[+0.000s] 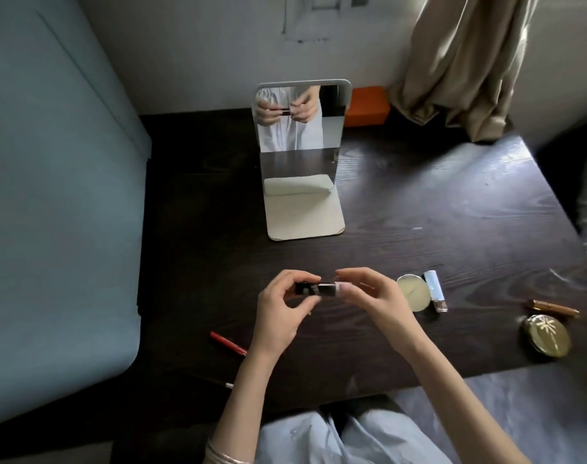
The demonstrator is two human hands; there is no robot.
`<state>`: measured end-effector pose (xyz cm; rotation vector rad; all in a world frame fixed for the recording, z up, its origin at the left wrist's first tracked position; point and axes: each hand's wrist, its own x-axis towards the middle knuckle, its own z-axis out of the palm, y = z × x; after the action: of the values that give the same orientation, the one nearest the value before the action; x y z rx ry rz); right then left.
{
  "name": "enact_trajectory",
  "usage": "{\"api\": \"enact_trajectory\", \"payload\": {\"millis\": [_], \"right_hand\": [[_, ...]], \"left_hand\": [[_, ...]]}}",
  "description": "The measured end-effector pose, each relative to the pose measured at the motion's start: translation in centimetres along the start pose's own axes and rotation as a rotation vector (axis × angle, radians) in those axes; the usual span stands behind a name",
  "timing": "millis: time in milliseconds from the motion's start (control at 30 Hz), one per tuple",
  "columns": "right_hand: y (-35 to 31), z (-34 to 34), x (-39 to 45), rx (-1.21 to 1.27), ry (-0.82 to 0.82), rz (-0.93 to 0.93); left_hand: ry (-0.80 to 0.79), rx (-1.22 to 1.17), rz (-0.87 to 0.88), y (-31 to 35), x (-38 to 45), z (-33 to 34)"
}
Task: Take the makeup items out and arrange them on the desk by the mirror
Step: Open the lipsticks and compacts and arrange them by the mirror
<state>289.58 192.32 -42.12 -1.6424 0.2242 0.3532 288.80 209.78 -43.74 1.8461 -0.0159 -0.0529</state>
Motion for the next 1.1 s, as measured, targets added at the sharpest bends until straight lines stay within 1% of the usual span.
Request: {"api": "enact_trajectory", "payload": {"millis": [100,167,267,333,400,567,667,767,867,1000,1033,1100], "right_hand": [[-0.2,-0.5,0.1,0.021,-0.066,0.087],[-0.4,-0.5,0.4,0.021,-0.094,0.112],[-1.0,-0.1,0.8,0.011,-0.097,0.125],[-1.2,0.2,1.0,-0.010,-0.110,0.120],[-1.3,0.3,1.1,-0.034,-0.106,0.114],[-0.9,0.1,1.3,-0.067,-0.114,0.081],[-0.5,-0.1,1.0,-0.063,-0.100,0.072],[-0.5,-1.1,1.2,-0.189,-0.091,0.012],[-1.0,-1.7,1.6,-0.320,-0.136,-0.019],[-1.4,-1.4,2.1,-0.276,-0.193,0.022],[-1.5,-1.3,2.3,-0.329,-0.205,0.009],[-1.5,-1.2,2.7,-0.517,-0.228,-0.041]], "left_hand": [[0.007,-0.002,-0.011,0.1,0.4,-0.2],[-0.017,0.021,-0.024,0.2,0.6,-0.3],[-0.088,0.161,-0.007,0.4,0.8,-0.2],[-0.092,0.246,-0.008,0.5,0.8,0.0],[-0.081,0.283,-0.029,0.5,0.9,-0.1],[-0.103,0.273,-0.107,0.9,0.9,-0.5],[-0.165,0.307,-0.157,1.3,1.1,-0.7],[-0.263,0.275,-0.254,1.4,1.2,-0.5],[-0.259,0.246,-0.273,1.1,1.0,-0.4],[-0.225,0.249,-0.251,0.9,1.2,-0.4],[-0.231,0.251,-0.248,1.0,1.4,-0.4],[-0.246,0.270,-0.240,1.1,1.7,-0.5]]}}
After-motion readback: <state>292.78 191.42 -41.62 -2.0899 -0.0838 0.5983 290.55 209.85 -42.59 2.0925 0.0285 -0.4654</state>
